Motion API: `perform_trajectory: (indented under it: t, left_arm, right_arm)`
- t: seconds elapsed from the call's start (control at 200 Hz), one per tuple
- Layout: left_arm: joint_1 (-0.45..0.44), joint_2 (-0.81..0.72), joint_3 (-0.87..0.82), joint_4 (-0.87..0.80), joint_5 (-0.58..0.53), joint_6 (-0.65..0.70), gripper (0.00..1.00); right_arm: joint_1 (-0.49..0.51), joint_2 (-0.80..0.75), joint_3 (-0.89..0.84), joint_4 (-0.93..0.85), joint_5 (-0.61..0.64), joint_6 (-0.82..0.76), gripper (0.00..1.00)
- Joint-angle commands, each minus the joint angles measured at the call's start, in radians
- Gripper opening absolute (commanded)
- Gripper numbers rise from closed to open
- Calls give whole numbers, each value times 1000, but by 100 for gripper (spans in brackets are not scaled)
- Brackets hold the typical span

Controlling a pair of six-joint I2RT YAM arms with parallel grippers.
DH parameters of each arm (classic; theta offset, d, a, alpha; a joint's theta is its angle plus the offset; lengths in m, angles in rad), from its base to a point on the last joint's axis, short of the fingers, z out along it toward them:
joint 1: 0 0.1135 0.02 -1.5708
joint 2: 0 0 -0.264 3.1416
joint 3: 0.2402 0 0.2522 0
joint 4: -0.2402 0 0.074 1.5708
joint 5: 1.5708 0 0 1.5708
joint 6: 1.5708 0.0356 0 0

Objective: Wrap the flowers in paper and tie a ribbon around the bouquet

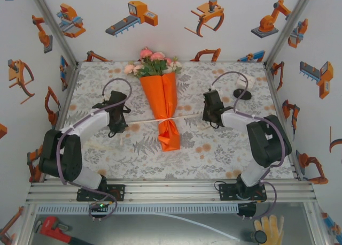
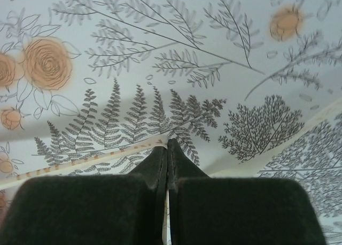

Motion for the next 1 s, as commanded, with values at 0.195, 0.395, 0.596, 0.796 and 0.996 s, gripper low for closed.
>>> perform_trajectory:
  t: [0.195,0.395,0.596,0.796,0.996]
  left_arm:
    - [259,-109,-127,-71,-46,-111,0]
    - [303,-152,-159,-18,51,-77,0]
    - [195,-145,-107,4,69,-10,27]
    - [162,-257,-30,-49,48,89,68]
    - [-113,-285,-9,120,296,545,68]
  right_arm:
    - [-214,-116,-136,-68,224,272,0]
    - [-259,-211,-206,-1,287,262,0]
    - [-248,-359,-248,157,-84,28,44]
    - [-161,-572,-257,146,-333,-175,62]
    - [97,-456,-181,130,-507,-515,64]
